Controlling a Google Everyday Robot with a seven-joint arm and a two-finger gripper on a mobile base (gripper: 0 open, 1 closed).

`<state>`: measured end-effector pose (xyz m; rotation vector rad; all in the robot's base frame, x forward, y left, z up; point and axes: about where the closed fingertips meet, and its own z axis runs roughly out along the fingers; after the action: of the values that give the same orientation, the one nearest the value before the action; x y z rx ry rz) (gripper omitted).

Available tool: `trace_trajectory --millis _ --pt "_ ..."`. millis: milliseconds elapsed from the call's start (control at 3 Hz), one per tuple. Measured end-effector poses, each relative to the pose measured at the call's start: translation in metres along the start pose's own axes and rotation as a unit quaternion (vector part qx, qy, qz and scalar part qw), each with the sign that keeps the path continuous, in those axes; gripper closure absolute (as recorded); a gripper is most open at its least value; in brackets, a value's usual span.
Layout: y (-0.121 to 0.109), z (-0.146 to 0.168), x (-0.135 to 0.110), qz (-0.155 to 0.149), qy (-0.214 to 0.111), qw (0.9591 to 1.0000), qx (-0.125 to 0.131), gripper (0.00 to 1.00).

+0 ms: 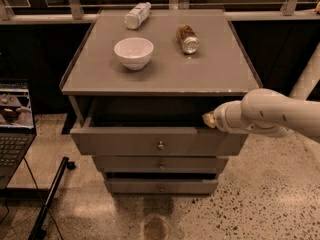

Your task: Open top drawer

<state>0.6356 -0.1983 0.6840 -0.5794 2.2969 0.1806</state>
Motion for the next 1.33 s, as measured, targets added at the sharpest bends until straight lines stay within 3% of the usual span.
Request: trace_trajectory --millis 667,1333 --pt "-0.005 0.016 -0.008 -0.002 0.01 0.9999 0.014 1.0" --pt "-0.004 0.017 0.027 -0.002 0.055 0.9985 -0.007 1.0"
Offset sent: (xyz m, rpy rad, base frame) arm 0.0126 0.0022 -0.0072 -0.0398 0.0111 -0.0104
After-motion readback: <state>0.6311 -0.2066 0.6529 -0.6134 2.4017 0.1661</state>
